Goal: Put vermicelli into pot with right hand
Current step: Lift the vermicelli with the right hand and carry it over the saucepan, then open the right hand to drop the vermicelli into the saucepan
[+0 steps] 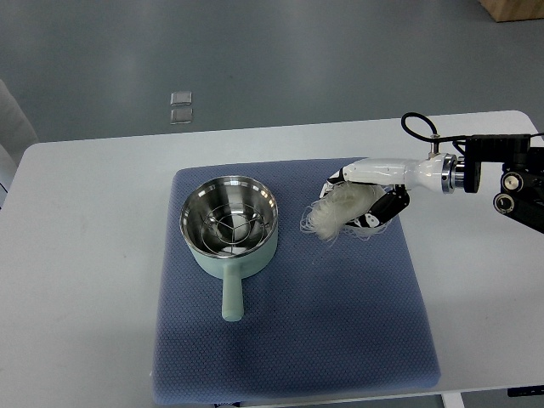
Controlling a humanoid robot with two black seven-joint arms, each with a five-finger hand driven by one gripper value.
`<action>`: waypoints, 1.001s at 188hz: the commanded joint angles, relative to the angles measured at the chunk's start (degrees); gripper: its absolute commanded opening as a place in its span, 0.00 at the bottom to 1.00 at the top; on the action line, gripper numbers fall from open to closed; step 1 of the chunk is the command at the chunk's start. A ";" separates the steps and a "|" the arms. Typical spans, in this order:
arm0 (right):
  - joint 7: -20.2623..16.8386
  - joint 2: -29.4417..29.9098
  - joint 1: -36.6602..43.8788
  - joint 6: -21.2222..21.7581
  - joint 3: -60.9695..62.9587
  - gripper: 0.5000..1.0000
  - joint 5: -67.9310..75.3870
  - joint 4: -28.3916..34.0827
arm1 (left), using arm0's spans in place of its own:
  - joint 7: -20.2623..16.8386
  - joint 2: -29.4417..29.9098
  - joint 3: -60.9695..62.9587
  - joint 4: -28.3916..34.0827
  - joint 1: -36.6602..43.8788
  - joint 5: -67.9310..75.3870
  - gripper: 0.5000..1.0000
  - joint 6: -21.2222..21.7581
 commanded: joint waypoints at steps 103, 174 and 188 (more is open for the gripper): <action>-0.62 15.46 11.44 1.14 -0.16 0.25 2.81 -8.70 | 0.00 0.00 0.09 0.02 0.01 0.00 1.00 0.02; -1.06 25.83 10.91 0.26 -0.25 0.27 2.46 -14.68 | 0.00 0.00 0.00 0.02 0.01 0.00 1.00 0.02; -1.41 27.06 10.74 -0.09 -0.52 0.28 2.46 -15.91 | 0.00 0.00 0.00 0.02 0.01 0.00 1.00 0.02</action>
